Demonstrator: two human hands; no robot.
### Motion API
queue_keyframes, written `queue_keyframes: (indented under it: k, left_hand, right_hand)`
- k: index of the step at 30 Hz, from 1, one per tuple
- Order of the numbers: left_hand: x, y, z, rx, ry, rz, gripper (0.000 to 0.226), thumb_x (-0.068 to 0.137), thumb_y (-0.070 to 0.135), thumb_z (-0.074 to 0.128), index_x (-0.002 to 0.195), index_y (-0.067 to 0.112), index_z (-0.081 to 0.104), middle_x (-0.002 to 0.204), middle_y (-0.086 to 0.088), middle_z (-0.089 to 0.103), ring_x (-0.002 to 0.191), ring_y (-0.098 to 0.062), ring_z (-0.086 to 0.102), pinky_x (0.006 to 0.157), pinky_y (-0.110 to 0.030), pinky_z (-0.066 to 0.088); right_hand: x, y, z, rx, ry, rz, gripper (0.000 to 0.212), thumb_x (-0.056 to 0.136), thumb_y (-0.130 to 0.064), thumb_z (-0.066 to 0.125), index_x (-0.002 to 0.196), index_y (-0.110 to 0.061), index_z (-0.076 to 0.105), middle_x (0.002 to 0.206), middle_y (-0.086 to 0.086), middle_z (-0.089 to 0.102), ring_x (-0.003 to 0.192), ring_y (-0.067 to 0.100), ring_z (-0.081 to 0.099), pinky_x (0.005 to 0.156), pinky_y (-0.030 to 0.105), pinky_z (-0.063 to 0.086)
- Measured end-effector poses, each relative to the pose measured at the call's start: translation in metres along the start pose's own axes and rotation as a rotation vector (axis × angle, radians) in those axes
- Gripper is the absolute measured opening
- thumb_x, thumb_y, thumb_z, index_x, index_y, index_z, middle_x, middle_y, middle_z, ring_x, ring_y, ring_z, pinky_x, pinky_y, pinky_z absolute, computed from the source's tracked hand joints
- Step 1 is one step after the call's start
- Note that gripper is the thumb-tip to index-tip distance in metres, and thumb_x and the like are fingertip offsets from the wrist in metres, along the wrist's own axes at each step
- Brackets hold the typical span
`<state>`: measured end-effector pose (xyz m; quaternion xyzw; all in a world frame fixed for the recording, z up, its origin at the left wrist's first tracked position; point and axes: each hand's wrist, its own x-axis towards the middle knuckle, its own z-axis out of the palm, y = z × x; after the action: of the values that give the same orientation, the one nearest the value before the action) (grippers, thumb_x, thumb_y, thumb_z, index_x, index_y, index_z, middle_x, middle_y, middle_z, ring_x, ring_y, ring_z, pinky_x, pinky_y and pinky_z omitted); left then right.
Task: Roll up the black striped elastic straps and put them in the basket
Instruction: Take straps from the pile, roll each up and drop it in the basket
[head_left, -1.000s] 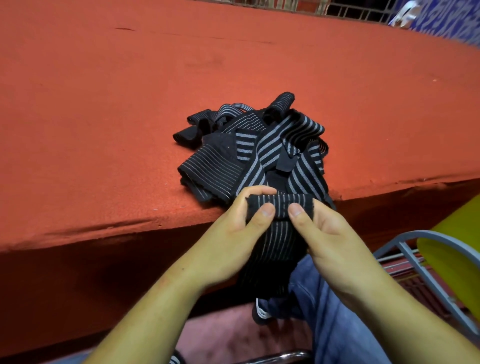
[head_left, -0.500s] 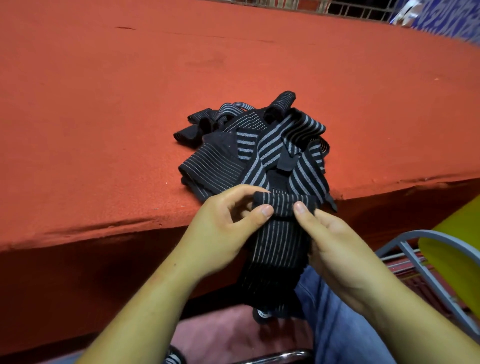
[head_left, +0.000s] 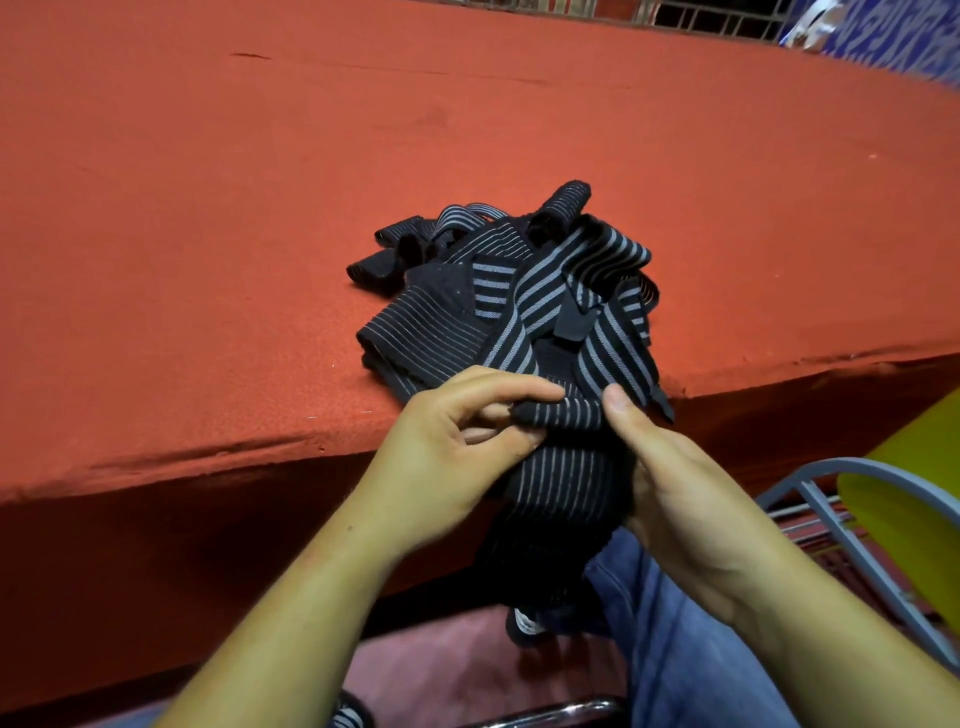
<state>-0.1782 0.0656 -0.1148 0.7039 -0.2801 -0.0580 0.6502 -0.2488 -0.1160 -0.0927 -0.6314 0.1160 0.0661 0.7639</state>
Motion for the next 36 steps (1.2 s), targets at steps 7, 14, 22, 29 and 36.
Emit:
queue_keyframes:
  k: [7, 14, 22, 29, 36]
  left_hand:
    - [-0.006, 0.001, 0.005, -0.013, -0.145, -0.137, 0.058, 0.098, 0.040, 0.061, 0.152, 0.035, 0.041, 0.145, 0.017, 0.057, 0.135, 0.006, 0.050, 0.113, -0.021, 0.041]
    - [-0.009, 0.002, 0.018, -0.011, -0.093, -0.163, 0.049, 0.105, 0.039, 0.048, 0.153, 0.040, 0.034, 0.144, 0.024, 0.055, 0.132, 0.013, 0.048, 0.114, -0.016, 0.037]
    - [-0.007, 0.002, 0.012, 0.063, -0.133, -0.137, 0.054, 0.103, 0.040, 0.052, 0.155, 0.035, 0.038, 0.143, 0.032, 0.052, 0.134, 0.018, 0.042, 0.109, -0.005, 0.031]
    - [-0.004, -0.003, 0.006, 0.035, -0.060, -0.092, 0.020, 0.101, 0.022, 0.065, 0.120, 0.024, 0.070, 0.114, -0.004, 0.075, 0.109, -0.028, 0.069, 0.100, -0.049, 0.052]
    - [-0.004, -0.002, 0.004, 0.004, -0.046, -0.070, 0.021, 0.100, 0.018, 0.067, 0.120, 0.024, 0.070, 0.113, 0.000, 0.075, 0.108, -0.024, 0.070, 0.100, -0.047, 0.053]
  right_hand:
    - [0.000, 0.003, 0.000, -0.050, -0.012, -0.102, 0.039, 0.099, -0.031, 0.054, 0.129, -0.012, 0.070, 0.122, 0.011, 0.077, 0.119, 0.026, 0.072, 0.096, 0.032, 0.058]
    - [0.001, 0.006, 0.007, -0.162, 0.010, -0.145, 0.037, 0.103, -0.032, 0.051, 0.131, -0.016, 0.067, 0.123, 0.003, 0.078, 0.119, 0.018, 0.072, 0.105, 0.037, 0.052]
    - [-0.001, 0.006, 0.005, -0.150, 0.038, -0.242, 0.030, 0.107, -0.018, 0.049, 0.129, -0.010, 0.066, 0.120, 0.003, 0.079, 0.113, 0.015, 0.074, 0.087, 0.020, 0.057]
    - [0.002, 0.007, 0.000, -0.187, 0.058, -0.246, 0.029, 0.107, -0.020, 0.049, 0.125, -0.008, 0.068, 0.118, 0.004, 0.079, 0.114, 0.015, 0.074, 0.088, 0.020, 0.057]
    - [0.000, 0.007, -0.002, -0.112, 0.046, -0.099, 0.046, 0.095, -0.042, 0.056, 0.125, -0.011, 0.073, 0.119, 0.009, 0.078, 0.117, 0.024, 0.073, 0.103, 0.042, 0.053]
